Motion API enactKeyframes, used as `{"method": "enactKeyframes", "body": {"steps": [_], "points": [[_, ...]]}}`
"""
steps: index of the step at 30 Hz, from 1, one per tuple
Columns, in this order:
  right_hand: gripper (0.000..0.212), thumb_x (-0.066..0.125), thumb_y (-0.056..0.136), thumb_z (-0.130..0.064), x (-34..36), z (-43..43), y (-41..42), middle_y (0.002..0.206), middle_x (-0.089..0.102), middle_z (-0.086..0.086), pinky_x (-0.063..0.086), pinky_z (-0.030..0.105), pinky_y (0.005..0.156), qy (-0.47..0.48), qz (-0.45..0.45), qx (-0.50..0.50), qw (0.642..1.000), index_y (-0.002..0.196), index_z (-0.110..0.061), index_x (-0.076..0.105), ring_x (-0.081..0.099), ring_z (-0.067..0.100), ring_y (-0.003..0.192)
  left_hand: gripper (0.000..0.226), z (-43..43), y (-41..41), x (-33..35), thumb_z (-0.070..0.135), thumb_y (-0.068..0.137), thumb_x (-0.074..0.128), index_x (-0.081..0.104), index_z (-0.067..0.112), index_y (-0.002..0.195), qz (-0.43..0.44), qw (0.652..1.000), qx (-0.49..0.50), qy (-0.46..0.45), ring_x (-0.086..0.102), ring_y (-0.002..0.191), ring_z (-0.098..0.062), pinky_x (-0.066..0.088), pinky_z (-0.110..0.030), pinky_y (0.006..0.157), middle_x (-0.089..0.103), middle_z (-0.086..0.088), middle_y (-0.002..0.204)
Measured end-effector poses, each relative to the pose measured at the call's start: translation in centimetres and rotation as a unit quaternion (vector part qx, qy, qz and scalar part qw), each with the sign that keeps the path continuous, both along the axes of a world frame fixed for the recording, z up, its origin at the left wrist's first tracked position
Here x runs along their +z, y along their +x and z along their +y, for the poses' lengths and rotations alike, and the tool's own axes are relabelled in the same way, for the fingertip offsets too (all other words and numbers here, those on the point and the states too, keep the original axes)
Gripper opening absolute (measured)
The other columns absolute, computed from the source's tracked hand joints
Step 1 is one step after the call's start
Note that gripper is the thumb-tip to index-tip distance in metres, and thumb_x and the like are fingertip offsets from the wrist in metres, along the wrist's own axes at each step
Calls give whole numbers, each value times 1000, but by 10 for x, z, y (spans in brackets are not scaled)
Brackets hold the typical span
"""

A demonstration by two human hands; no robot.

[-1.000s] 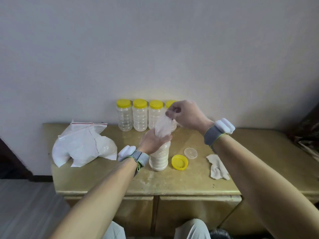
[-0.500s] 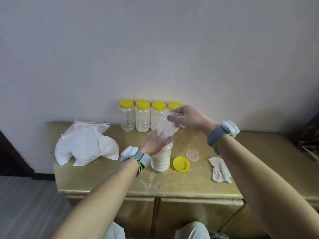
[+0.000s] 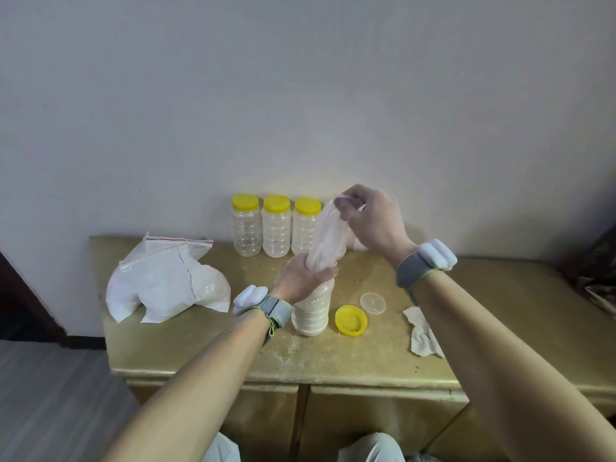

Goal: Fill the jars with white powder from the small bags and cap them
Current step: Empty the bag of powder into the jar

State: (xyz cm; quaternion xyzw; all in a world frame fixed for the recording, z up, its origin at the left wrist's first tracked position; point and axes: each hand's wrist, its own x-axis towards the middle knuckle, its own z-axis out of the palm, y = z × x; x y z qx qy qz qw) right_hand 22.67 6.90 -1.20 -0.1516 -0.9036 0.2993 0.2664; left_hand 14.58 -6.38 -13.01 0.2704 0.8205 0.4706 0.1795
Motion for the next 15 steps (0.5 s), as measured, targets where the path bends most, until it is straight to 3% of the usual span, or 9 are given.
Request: {"method": "enactKeyframes", "body": {"steps": [3, 6, 9, 12, 15], "points": [[10, 64, 91, -27, -5, -1, -1, 76, 72, -11, 47, 27, 72, 24, -94, 53, 994, 86, -23, 71, 62, 1, 74, 62, -1, 0, 0, 65, 65, 68, 72, 23, 111, -2, 1000, 7, 4, 65, 102, -19, 53, -40, 93, 73, 3, 108], [9, 62, 92, -29, -3, 1, 1, 78, 70, -11, 45, 26, 73, -4, 32, -17, 999, 92, -25, 70, 60, 6, 79, 47, 0, 0, -1, 57, 74, 72, 73, 24, 108, 0, 1000, 4, 6, 66, 101, -18, 53, -39, 91, 73, 4, 105], [8, 64, 91, -27, -5, 3, 3, 78, 72, -9, 46, 22, 69, 15, -85, 39, 995, 88, -25, 71, 62, 10, 81, 54, 0, 0, -2, 61, 71, 71, 71, 22, 108, -1, 1000, 6, 1, 65, 101, -17, 52, -37, 88, 72, 4, 108], [11, 63, 91, -30, -5, 5, 4, 80, 72, -7, 46, 26, 72, -2, 20, -20, 1000, 90, -24, 71, 60, 11, 81, 51, 0, -1, -2, 59, 74, 72, 72, 24, 111, 4, 1000, 4, 5, 66, 101, -17, 52, -36, 89, 73, 6, 105], [9, 64, 90, -25, -9, 5, 5, 74, 71, -13, 47, 19, 67, 16, -84, 31, 996, 87, -23, 72, 62, 10, 78, 49, -1, 0, -2, 55, 77, 75, 71, 21, 113, 1, 1000, 10, 8, 66, 100, -18, 53, -37, 88, 73, 4, 107]]}}
